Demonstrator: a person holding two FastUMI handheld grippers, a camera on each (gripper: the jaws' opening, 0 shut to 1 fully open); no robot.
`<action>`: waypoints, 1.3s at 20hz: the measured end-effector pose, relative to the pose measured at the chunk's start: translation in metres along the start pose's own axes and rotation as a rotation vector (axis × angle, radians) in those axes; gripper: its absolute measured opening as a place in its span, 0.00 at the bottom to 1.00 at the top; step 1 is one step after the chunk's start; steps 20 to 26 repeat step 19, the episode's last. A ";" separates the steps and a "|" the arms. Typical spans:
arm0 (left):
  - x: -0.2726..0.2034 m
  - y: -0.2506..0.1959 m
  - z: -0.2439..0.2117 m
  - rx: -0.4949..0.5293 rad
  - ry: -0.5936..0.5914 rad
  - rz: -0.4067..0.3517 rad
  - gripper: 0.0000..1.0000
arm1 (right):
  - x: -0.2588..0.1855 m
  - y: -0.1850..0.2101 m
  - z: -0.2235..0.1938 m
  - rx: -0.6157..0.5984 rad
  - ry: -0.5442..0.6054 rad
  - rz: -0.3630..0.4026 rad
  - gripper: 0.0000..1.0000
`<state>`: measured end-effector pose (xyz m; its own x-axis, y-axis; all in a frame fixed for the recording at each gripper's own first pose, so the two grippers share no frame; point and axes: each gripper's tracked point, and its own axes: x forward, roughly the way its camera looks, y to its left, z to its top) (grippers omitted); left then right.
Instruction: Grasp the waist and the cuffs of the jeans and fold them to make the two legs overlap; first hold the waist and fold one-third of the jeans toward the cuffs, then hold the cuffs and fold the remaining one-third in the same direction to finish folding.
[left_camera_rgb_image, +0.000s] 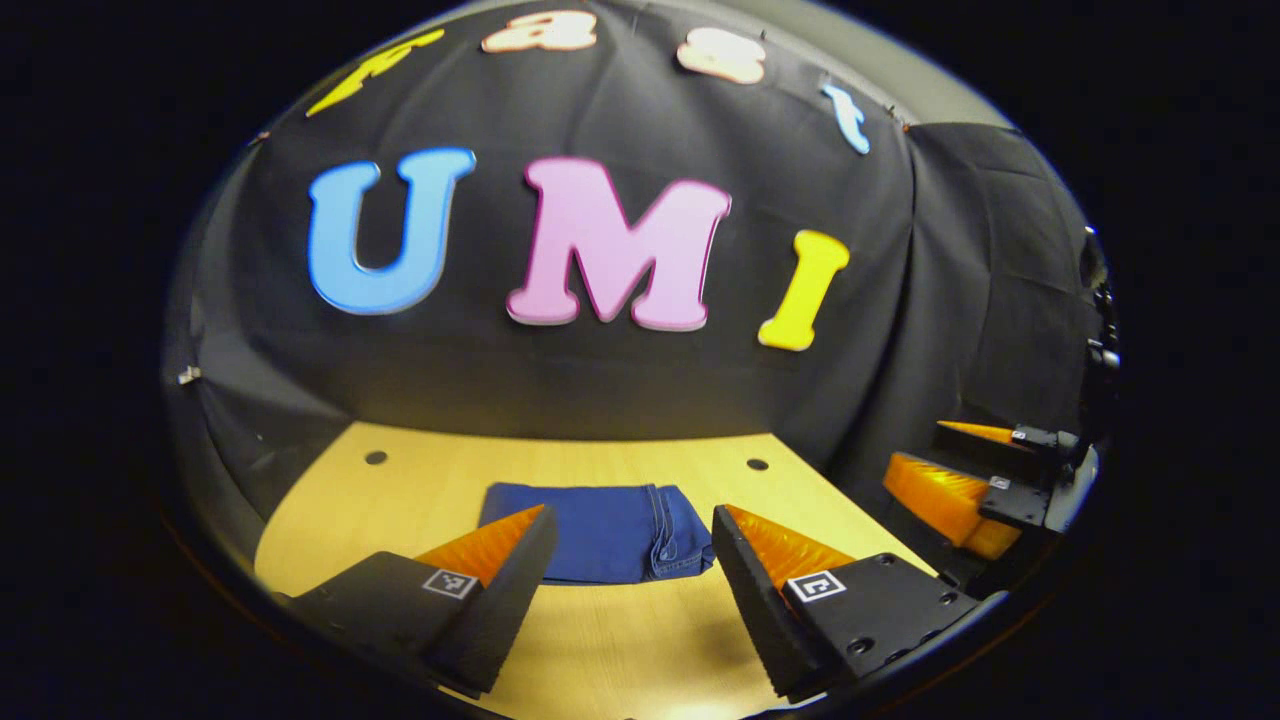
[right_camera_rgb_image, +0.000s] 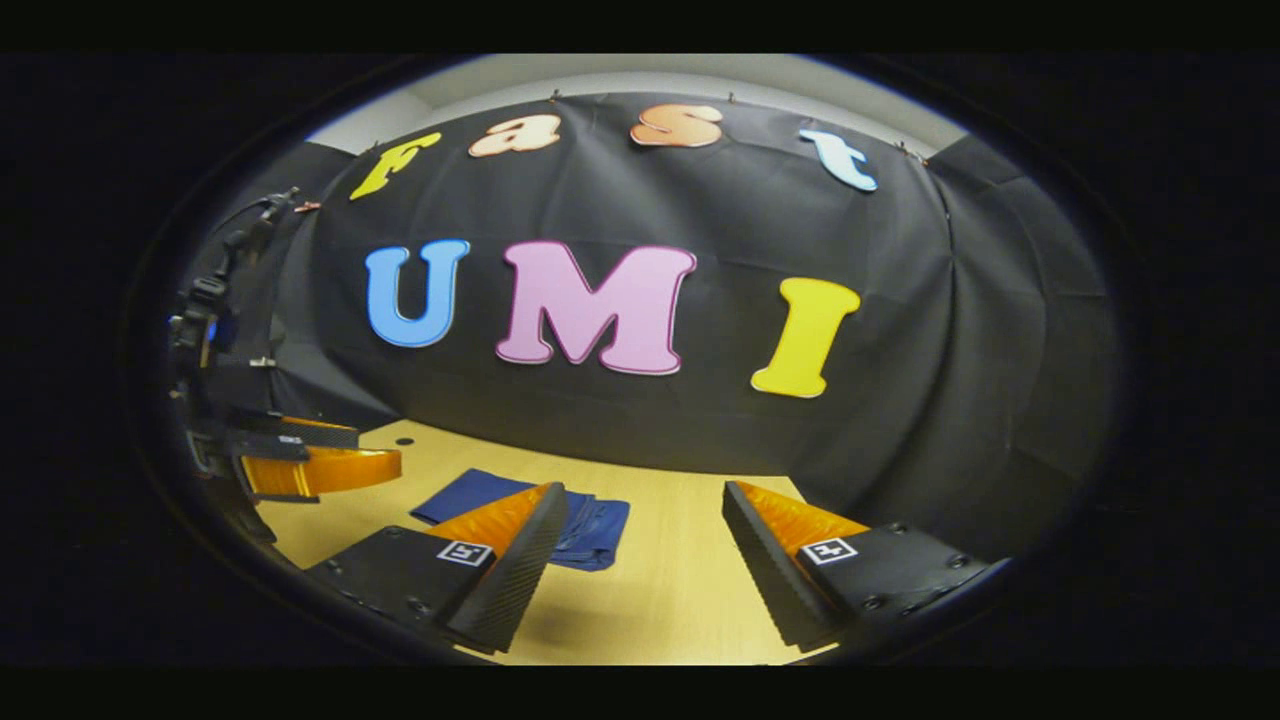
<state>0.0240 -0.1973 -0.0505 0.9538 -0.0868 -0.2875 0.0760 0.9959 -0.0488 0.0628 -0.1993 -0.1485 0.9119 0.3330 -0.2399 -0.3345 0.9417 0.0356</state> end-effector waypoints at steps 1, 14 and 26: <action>-0.021 0.006 0.006 0.020 -0.039 0.027 0.96 | -0.017 0.013 0.014 0.007 -0.031 0.008 0.95; -0.157 0.030 0.067 0.039 -0.229 0.167 0.96 | -0.118 0.063 0.094 0.046 -0.172 0.035 0.95; -0.163 0.042 0.074 0.035 -0.252 0.193 0.96 | -0.117 0.068 0.095 0.019 -0.173 0.037 0.97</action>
